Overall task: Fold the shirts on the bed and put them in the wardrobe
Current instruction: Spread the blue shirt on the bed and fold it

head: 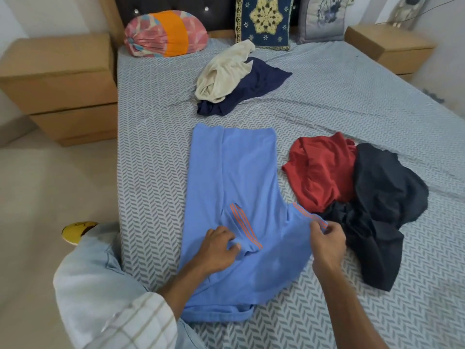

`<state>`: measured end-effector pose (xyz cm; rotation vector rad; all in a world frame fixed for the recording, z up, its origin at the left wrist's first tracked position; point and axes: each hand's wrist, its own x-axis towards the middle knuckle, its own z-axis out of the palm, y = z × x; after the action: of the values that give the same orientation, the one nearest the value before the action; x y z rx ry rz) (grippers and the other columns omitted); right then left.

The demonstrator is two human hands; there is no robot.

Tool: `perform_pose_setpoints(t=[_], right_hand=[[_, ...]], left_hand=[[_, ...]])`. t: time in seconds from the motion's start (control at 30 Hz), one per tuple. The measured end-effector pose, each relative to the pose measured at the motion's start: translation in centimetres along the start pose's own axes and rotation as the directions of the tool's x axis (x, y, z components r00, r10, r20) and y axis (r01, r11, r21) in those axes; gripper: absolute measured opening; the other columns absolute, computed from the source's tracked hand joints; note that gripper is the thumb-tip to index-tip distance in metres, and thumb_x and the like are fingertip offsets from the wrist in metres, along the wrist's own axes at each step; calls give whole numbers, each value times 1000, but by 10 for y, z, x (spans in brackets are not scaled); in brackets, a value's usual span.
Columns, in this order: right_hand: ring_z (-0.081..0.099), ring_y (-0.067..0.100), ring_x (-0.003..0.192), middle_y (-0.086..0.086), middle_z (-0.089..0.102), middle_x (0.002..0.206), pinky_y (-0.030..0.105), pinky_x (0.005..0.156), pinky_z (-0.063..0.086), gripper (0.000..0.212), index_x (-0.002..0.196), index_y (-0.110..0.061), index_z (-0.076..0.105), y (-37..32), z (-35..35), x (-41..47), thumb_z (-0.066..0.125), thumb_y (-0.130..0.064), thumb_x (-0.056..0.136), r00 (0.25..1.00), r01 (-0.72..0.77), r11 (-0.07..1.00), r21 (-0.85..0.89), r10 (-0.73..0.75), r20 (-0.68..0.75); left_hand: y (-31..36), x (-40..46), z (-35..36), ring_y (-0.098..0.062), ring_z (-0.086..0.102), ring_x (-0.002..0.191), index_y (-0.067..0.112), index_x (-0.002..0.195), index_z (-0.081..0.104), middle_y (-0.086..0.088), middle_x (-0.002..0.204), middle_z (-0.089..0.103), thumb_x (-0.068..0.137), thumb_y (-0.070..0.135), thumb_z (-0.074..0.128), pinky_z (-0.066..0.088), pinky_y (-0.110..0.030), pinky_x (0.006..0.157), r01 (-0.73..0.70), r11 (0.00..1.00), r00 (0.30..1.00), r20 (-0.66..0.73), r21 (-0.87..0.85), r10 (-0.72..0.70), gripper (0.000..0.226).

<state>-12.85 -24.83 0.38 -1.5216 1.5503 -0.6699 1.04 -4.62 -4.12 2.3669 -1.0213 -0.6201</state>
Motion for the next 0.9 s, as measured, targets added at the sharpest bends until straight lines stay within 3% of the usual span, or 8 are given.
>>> perform_pose_setpoints(t=[0.1, 0.2, 0.27, 0.33, 0.43, 0.67, 0.83, 0.9], right_hand=[[60, 23, 73, 0, 64, 77, 33, 70, 43, 4, 91, -16, 61, -34, 32, -44, 64, -18, 90, 931, 354, 935, 23, -355, 79], [57, 14, 73, -5, 64, 84, 34, 69, 45, 11, 103, -23, 62, -44, 66, -91, 61, -24, 93, 733, 615, 789, 7, -575, 365], [59, 21, 81, -1, 65, 88, 40, 70, 49, 14, 102, -22, 58, -34, 86, -116, 52, -30, 92, 473, 811, 586, 5, -660, 585], [58, 27, 83, 0, 63, 88, 45, 70, 48, 15, 98, -20, 54, -15, 100, -127, 50, -32, 89, 243, 922, 385, 32, -645, 725], [58, 25, 94, -4, 62, 100, 44, 77, 46, 30, 108, -23, 53, 3, 99, -125, 55, -33, 80, 162, 957, 290, 10, -561, 812], [55, 24, 117, 0, 57, 131, 46, 90, 40, 76, 126, -20, 55, 30, 49, -85, 73, -19, 51, 385, 922, 214, -323, -604, 698], [62, 12, 81, -2, 63, 99, 26, 61, 48, 56, 127, -22, 50, 46, 21, -65, 63, -1, 76, 748, 532, 815, -230, -324, 580], [58, 8, 62, -2, 63, 76, 20, 49, 42, 41, 113, -26, 53, 53, 17, -69, 62, -1, 82, 802, 419, 895, -155, -284, 525]], left_hand=[[4, 12, -20, -25, 64, 100, 3, 96, 71, -17, 107, 70, 97, 57, 35, 44, -36, 84, 300, 888, 952, 168, -348, -256, 65], [-3, 19, -43, -20, 63, 68, 11, 84, 72, -12, 84, 72, 93, 71, 26, 46, -29, 61, 485, 299, 843, 347, -822, -411, 76], [-16, 19, -54, -22, 62, 54, 11, 71, 71, -11, 67, 68, 85, 81, 24, 49, -25, 54, 488, 32, 820, 446, -872, -359, 85], [-20, 13, -62, -23, 62, 46, 8, 65, 71, -12, 58, 66, 86, 77, 32, 50, -24, 47, 508, -33, 811, 491, -861, -317, 82], [-30, 5, -58, -20, 63, 48, 8, 77, 68, -10, 60, 66, 93, 36, 64, 55, -29, 48, 532, 113, 783, 437, -839, -443, 32], [-30, 1, -43, -19, 62, 61, 12, 84, 61, -10, 75, 66, 90, -5, 61, 55, -30, 52, 535, 273, 766, 322, -799, -557, 18], [-24, 1, -42, -19, 60, 67, 12, 94, 60, -9, 83, 63, 93, 0, 57, 54, -29, 45, 525, 324, 757, 258, -787, -600, 12], [-24, 0, -39, -18, 59, 63, 13, 91, 60, -8, 78, 63, 93, 0, 57, 49, -25, 43, 512, 348, 762, 229, -785, -605, 13]])
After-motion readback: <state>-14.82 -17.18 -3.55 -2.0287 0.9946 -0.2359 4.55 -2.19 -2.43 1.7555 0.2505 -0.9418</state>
